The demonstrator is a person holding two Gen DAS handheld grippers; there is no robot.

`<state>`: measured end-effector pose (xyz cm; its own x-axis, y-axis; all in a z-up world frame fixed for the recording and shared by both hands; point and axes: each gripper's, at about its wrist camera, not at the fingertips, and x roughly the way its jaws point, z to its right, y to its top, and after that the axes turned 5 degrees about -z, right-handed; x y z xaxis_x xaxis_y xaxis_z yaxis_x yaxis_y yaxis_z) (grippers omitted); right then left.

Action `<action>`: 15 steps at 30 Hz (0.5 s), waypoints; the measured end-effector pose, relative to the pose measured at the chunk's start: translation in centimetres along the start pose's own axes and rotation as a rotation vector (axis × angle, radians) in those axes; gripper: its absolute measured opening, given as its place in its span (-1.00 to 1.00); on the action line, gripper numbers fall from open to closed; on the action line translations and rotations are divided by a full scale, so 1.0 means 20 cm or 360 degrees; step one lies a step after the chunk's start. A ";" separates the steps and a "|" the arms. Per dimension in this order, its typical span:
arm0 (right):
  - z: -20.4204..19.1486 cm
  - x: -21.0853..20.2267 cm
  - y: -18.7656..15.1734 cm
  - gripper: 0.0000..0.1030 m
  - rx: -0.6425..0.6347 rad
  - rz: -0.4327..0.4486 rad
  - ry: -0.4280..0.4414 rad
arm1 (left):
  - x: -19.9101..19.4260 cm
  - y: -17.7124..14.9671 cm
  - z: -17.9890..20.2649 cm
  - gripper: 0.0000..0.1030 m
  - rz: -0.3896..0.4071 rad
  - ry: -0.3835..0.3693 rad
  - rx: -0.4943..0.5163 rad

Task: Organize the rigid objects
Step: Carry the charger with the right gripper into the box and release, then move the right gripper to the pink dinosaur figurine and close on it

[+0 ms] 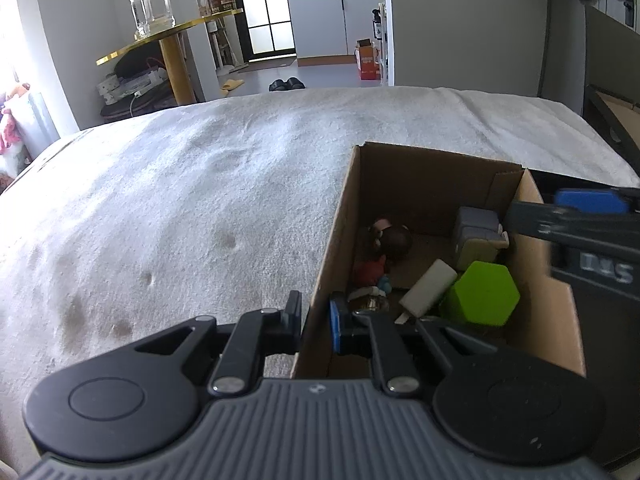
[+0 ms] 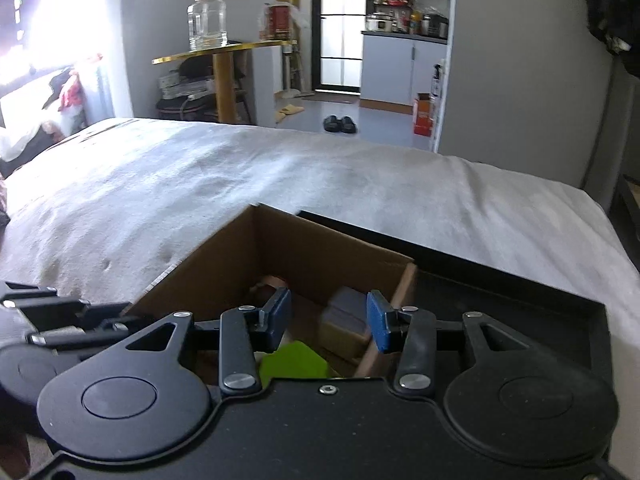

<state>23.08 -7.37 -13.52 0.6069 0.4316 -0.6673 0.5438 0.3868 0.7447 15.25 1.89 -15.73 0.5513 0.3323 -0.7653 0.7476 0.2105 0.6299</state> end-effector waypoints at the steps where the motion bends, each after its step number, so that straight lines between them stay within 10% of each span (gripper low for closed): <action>1: 0.03 -0.02 -0.01 -0.09 0.0020 0.0002 -0.0014 | 0.00 0.01 0.00 -0.71 -0.0008 0.0013 0.0001; 5: 0.12 -0.06 -0.07 0.13 0.0092 0.0000 -0.0079 | -0.01 0.03 0.03 -0.61 -0.0009 0.0034 0.0041; 10: 0.22 -0.09 -0.12 0.46 0.0138 0.0002 -0.0160 | -0.03 0.04 0.07 0.26 0.0015 0.0103 0.0085; 15: 0.28 -0.11 -0.15 0.60 0.0169 -0.0006 -0.0179 | -0.04 0.07 0.10 0.37 0.0009 0.0127 0.0124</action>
<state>23.37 -14.06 -14.40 0.6628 0.3338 -0.6703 0.6008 0.2973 0.7421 16.60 -0.01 -14.49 0.5267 0.4061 -0.7468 0.7729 0.1371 0.6196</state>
